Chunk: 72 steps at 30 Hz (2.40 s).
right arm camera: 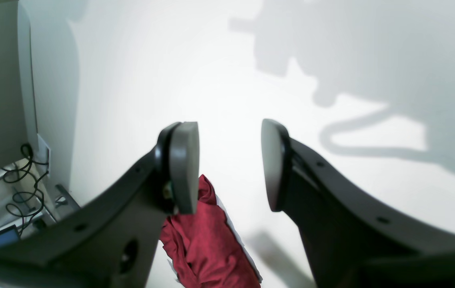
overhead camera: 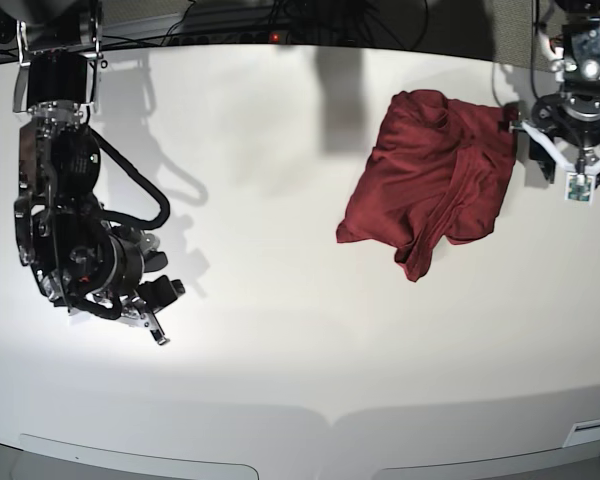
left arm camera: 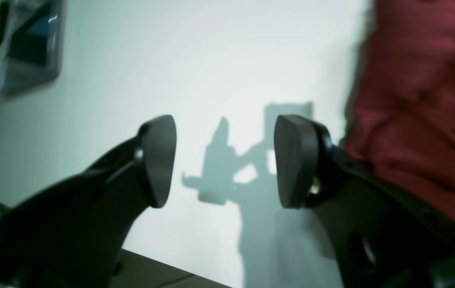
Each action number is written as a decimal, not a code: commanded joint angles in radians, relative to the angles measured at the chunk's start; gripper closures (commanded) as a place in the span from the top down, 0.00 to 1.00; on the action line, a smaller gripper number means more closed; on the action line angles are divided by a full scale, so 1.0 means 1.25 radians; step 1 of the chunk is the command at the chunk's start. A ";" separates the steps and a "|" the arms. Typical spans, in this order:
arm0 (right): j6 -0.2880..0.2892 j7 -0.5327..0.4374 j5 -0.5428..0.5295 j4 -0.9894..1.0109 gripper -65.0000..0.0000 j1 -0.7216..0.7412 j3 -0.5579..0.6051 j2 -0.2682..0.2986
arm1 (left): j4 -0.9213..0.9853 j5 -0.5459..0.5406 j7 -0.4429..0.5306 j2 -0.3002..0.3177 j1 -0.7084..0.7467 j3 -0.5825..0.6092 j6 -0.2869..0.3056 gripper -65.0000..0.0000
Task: Fold the T-shirt properly
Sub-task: 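Regrasp the folded shirt edge with the left gripper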
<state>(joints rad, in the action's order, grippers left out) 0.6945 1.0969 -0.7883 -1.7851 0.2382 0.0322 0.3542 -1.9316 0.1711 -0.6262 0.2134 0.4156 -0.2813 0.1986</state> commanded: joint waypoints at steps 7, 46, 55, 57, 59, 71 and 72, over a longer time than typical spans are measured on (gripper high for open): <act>0.003 -0.004 -0.006 -0.014 0.38 0.020 -0.005 0.007 | -0.039 -0.205 0.054 0.005 0.000 -0.009 0.400 0.59; 0.003 -0.003 -0.006 -0.013 0.38 0.019 -0.005 0.007 | 0.029 0.197 0.192 0.047 0.023 0.183 0.313 0.58; 0.003 -0.003 -0.006 -0.005 0.38 0.019 -0.005 0.007 | -0.060 0.066 0.179 0.054 0.025 0.109 0.316 0.58; 0.003 -0.003 -0.007 0.002 0.38 0.019 -0.005 0.007 | -0.060 0.075 0.179 0.055 0.030 0.104 0.317 0.58; 0.003 -0.003 -0.007 0.003 0.38 0.019 -0.005 0.005 | -0.058 0.081 0.186 0.059 0.031 0.104 0.317 0.58; 0.003 0.003 -0.006 0.003 0.38 0.019 -0.005 0.005 | 0.044 0.142 0.262 0.058 0.031 0.106 0.320 0.47; 0.003 0.003 -0.007 0.003 0.38 0.019 -0.005 0.005 | 0.044 0.141 0.263 0.058 0.031 0.106 0.319 0.47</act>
<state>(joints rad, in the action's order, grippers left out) 0.6945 1.1019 -0.7891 -1.7706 0.2382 0.0326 0.3489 -1.8599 0.3553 -0.3202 0.2771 0.4572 -0.1444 0.6083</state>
